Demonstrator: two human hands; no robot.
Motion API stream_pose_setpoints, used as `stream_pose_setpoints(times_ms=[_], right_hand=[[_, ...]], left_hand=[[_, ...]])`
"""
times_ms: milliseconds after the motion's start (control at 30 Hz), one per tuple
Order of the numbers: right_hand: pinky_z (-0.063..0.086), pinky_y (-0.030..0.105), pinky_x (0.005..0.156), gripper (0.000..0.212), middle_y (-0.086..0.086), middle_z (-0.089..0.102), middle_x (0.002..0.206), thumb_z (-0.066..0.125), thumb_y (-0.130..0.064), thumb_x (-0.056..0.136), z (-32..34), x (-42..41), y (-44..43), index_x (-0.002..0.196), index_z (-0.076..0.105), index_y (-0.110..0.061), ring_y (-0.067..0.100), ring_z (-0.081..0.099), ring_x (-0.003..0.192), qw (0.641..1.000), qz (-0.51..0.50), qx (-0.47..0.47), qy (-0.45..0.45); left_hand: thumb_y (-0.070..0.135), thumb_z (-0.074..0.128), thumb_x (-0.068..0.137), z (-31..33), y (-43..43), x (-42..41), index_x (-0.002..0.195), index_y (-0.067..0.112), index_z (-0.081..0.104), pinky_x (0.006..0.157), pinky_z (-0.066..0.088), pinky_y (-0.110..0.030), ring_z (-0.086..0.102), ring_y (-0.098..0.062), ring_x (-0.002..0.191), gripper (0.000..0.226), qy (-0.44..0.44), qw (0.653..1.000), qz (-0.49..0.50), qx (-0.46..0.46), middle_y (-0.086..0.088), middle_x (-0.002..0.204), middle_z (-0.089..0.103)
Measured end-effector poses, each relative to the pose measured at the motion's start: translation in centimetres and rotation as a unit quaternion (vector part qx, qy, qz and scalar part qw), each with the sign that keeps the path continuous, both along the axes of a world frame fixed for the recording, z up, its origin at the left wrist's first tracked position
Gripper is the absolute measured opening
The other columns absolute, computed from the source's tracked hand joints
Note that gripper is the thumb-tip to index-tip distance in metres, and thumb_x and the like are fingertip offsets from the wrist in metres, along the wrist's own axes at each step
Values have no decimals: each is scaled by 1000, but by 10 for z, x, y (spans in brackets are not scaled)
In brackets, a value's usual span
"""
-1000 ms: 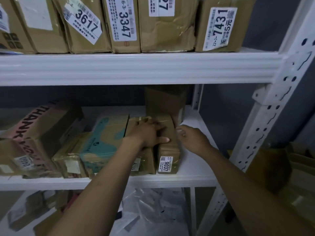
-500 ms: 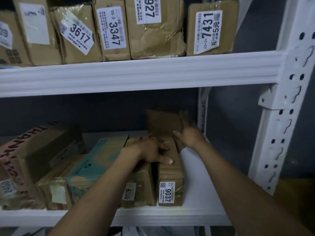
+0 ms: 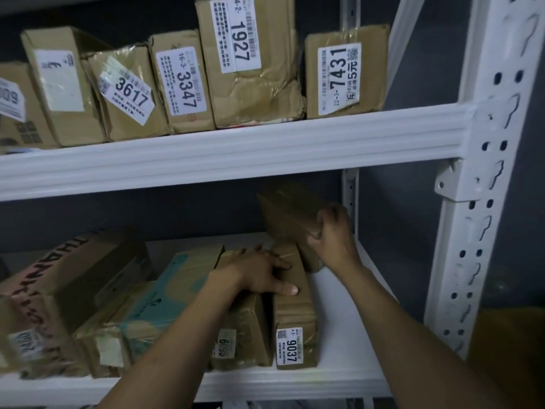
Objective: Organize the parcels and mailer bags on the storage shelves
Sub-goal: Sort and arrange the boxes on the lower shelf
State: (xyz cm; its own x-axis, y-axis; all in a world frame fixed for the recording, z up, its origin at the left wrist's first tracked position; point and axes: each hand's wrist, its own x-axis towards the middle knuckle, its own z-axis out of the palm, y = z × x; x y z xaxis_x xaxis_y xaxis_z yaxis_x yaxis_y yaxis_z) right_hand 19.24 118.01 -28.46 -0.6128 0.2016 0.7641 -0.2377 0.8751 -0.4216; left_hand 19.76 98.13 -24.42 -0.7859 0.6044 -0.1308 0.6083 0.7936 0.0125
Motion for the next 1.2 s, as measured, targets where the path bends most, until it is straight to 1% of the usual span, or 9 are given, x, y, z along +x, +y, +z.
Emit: stream_pose_setpoints(times_ms=[200,333,500,567,633,700,900,1033,1200], right_hand=[[51,43,87,43,18,48,122,83,-10,61,-9,68,-1,98,59,-9,35,50,111,997,-33,-51,57],[50,37,88,42,17,50,123,82,-21,65,2,111,7,101,62,-9,34,53,112,995,-46,-67,50],[46,30,88,49,12,53,122,68,-47,71,17,159,-1,107,60,-13,27,53,110,998,-41,-11,49],[44,25,92,60,6,49,130,71,-50,69,19,175,-6,116,55,-17,18,50,115,999,1,-47,14],[48,17,87,56,-1,51,129,75,-41,74,27,194,-14,123,49,-28,9,55,113,972,88,-209,-62],[52,16,79,39,-6,60,118,70,-20,85,33,207,-16,116,51,-34,8,61,106,919,162,-341,-110],[47,18,95,48,-8,61,125,53,1,94,31,228,-19,127,54,-34,4,56,118,897,181,-337,-221],[47,14,90,55,-10,58,128,58,-3,92,36,247,-36,136,46,-33,-1,55,118,880,200,-359,-240],[47,34,101,77,-15,52,136,70,-17,85,33,264,-63,146,30,-42,2,51,124,881,176,-362,-249]], left_hand=[[64,62,78,7,7,8,142,42,39,117,14,-48,15,-26,147,71,11,1000,7,18,5,157,28],[42,62,89,17,24,36,135,26,49,93,38,-26,49,-20,125,50,21,975,-7,222,2,134,54],[45,55,92,27,45,90,146,29,32,79,39,-7,48,-3,116,61,-175,834,73,518,13,125,52],[59,54,84,22,49,105,150,30,25,94,44,-19,50,-9,121,78,-241,777,95,574,11,133,50],[73,60,69,19,49,116,149,33,27,99,49,-38,56,-17,119,96,-273,741,127,600,2,140,50],[72,66,65,20,45,125,148,32,30,94,53,-40,60,-18,112,99,-284,745,137,588,-1,140,50],[51,74,76,27,31,149,151,33,20,77,48,-21,54,-13,104,94,-260,844,105,457,7,126,45],[48,78,66,24,14,157,148,33,26,86,55,-35,58,-15,106,99,-256,817,103,506,7,130,51],[42,76,76,13,-8,180,149,31,26,98,50,-38,58,-10,113,89,-272,808,58,519,9,130,55]])
